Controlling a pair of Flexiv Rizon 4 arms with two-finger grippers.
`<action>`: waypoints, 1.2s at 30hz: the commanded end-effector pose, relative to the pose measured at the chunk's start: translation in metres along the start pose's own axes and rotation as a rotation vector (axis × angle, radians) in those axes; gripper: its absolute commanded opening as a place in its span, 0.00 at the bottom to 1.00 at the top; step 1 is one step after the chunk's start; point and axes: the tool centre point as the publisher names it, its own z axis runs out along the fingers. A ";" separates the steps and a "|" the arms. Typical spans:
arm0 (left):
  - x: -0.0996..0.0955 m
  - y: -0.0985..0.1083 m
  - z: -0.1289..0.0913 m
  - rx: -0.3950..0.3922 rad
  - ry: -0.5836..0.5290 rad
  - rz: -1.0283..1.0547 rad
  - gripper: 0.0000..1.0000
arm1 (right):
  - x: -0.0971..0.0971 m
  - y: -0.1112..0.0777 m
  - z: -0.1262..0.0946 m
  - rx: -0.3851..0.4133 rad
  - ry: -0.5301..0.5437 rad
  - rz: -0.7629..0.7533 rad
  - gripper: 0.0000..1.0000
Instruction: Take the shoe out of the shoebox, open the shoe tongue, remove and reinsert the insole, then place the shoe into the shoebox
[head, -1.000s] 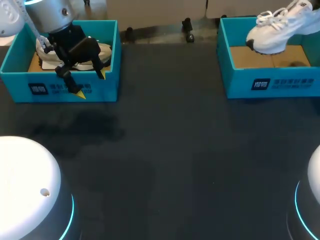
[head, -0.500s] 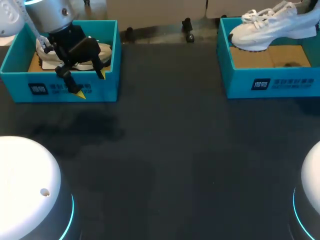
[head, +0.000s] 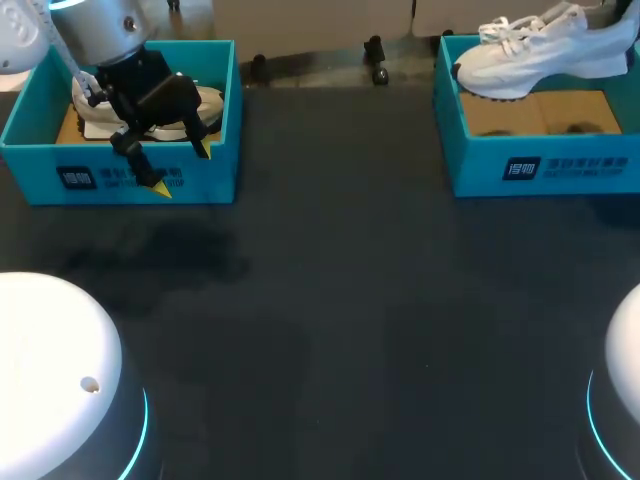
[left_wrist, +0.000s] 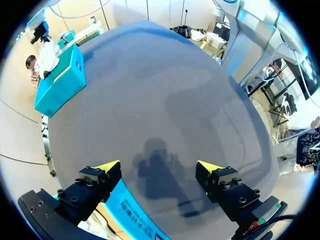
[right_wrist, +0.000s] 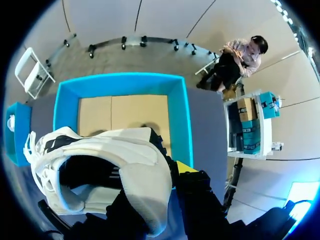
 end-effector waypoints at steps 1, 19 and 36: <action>0.001 0.000 0.000 -0.002 0.000 0.000 1.00 | 0.000 -0.001 0.009 -0.002 0.015 0.013 0.00; 0.001 0.000 0.000 -0.002 0.000 0.000 1.00 | -0.023 -0.007 0.034 0.020 0.022 0.078 0.00; 0.001 0.000 0.000 -0.002 0.000 0.000 1.00 | -0.027 -0.009 0.041 0.009 0.023 0.099 0.00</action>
